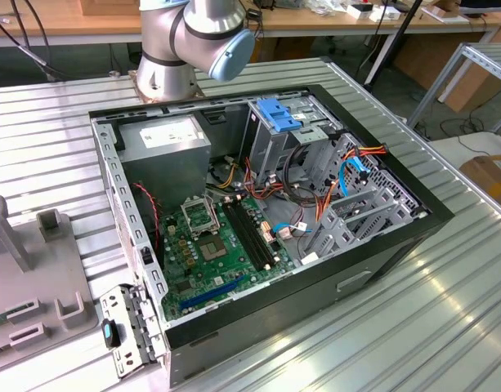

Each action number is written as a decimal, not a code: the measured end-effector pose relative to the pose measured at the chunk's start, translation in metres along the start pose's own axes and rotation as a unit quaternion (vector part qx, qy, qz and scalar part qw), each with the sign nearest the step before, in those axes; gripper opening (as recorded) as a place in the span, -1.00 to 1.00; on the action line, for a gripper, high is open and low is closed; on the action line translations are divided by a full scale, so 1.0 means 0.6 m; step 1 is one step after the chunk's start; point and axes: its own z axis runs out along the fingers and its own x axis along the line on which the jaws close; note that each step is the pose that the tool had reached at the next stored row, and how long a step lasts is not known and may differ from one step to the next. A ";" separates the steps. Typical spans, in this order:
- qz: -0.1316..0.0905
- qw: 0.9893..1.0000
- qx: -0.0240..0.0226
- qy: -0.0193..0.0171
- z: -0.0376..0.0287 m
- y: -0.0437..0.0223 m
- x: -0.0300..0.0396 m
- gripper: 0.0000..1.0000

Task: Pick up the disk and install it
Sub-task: 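Pick up the disk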

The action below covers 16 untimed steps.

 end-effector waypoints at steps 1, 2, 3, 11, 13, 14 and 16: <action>0.000 1.000 0.000 0.000 0.000 0.000 0.000 0.08; 0.000 1.000 0.000 0.000 0.000 0.000 0.000 0.08; 0.000 1.000 0.000 0.000 0.000 0.000 0.000 0.08; 0.000 1.000 0.000 0.000 0.000 0.002 0.000 0.08; 0.000 1.000 0.000 0.000 0.000 0.002 0.000 0.08; 0.000 1.000 0.000 0.000 0.000 0.002 0.000 0.08; 0.000 1.000 0.000 0.000 0.000 0.002 0.000 -0.09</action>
